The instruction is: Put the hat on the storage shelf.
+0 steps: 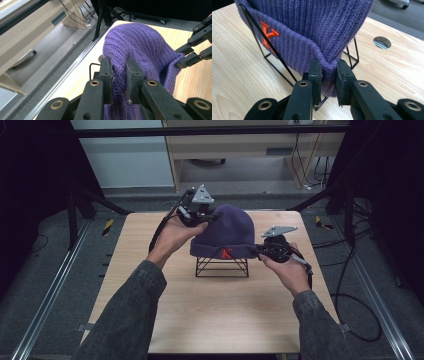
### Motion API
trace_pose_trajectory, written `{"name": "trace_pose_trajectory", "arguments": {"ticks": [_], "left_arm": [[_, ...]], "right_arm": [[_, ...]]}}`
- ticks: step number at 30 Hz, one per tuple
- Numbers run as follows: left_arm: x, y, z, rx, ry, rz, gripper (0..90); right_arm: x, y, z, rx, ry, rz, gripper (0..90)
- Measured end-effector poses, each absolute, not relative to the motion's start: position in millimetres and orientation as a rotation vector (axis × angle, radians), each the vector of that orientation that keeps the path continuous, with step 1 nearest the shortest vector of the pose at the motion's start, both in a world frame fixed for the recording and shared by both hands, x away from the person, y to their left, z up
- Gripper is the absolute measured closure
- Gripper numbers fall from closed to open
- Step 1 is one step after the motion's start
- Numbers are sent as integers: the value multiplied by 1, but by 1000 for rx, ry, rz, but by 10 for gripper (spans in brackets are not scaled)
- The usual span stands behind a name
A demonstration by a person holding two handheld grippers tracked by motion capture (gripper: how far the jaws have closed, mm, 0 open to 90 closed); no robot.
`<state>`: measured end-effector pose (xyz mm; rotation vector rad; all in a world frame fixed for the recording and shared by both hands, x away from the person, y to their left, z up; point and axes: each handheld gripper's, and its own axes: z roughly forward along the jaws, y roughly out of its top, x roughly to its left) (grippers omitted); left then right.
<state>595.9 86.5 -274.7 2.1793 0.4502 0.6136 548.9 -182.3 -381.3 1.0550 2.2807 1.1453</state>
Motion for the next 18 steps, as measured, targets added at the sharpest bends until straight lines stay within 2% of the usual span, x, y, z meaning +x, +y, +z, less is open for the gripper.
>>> {"name": "trace_pose_trajectory", "arguments": {"ticks": [18], "left_arm": [[592,88,-287,2192,454,580,777]], "right_arm": [[548,-181,-393,1064,2304,1124,768]]}}
